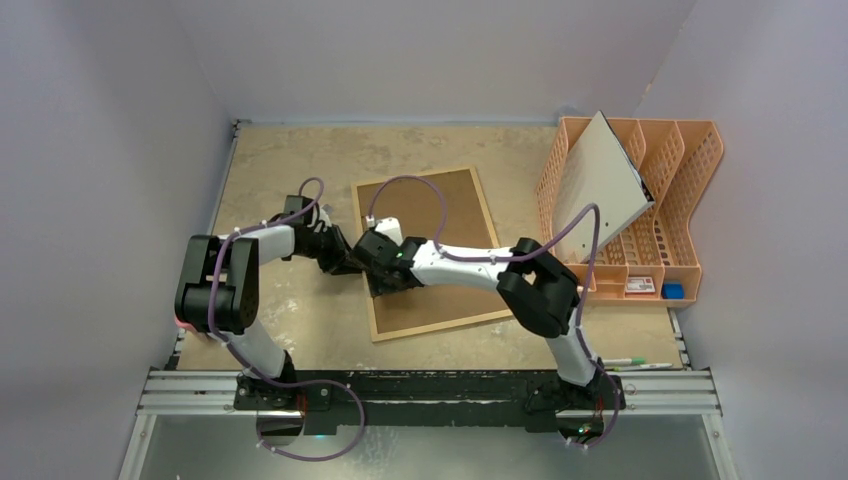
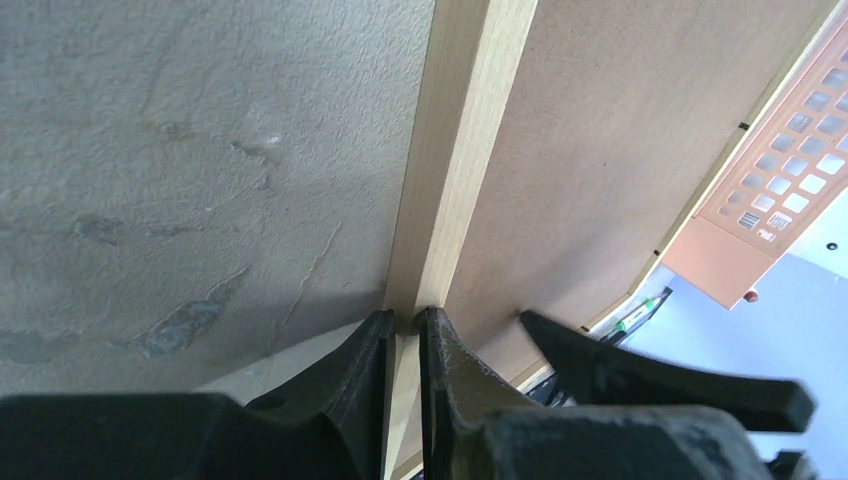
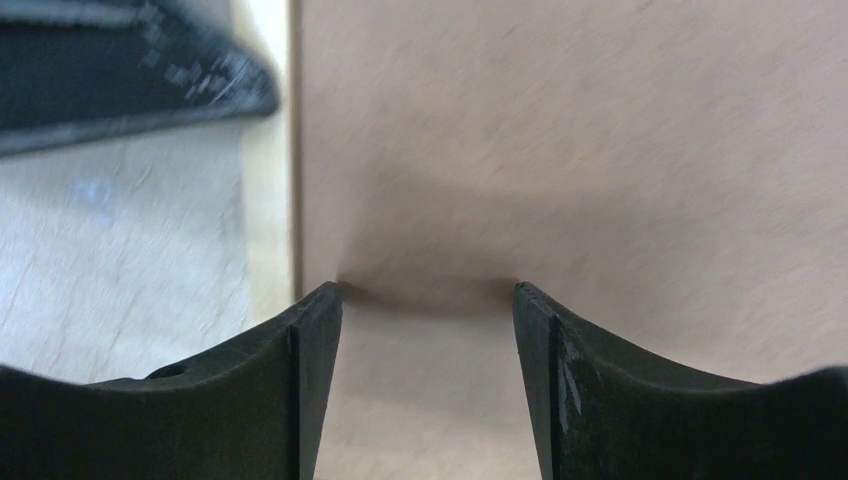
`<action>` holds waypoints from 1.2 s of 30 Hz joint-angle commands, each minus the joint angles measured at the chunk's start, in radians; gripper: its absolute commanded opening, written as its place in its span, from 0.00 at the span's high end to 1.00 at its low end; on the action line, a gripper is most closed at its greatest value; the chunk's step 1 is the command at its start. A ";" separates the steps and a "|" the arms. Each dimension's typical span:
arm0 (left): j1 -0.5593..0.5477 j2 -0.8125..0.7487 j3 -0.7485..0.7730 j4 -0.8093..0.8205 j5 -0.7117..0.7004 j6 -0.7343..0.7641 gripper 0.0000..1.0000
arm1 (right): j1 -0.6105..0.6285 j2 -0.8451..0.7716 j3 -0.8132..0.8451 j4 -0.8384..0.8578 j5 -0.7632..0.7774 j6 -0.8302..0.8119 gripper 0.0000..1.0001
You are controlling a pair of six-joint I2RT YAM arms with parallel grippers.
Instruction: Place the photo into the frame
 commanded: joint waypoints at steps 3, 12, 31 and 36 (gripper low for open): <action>0.000 -0.034 -0.007 -0.078 -0.150 -0.016 0.80 | -0.152 -0.181 -0.122 0.276 0.122 -0.115 0.32; 0.000 -0.070 0.031 0.021 -0.131 -0.082 0.64 | -0.432 -0.192 -0.102 0.142 0.179 -0.150 0.29; -0.002 0.144 0.220 0.045 -0.035 -0.069 0.46 | -0.610 -0.161 -0.289 0.158 -0.174 -0.202 0.07; -0.002 0.232 0.335 0.028 0.023 -0.034 0.48 | -0.608 -0.225 -0.388 0.271 -0.288 -0.225 0.10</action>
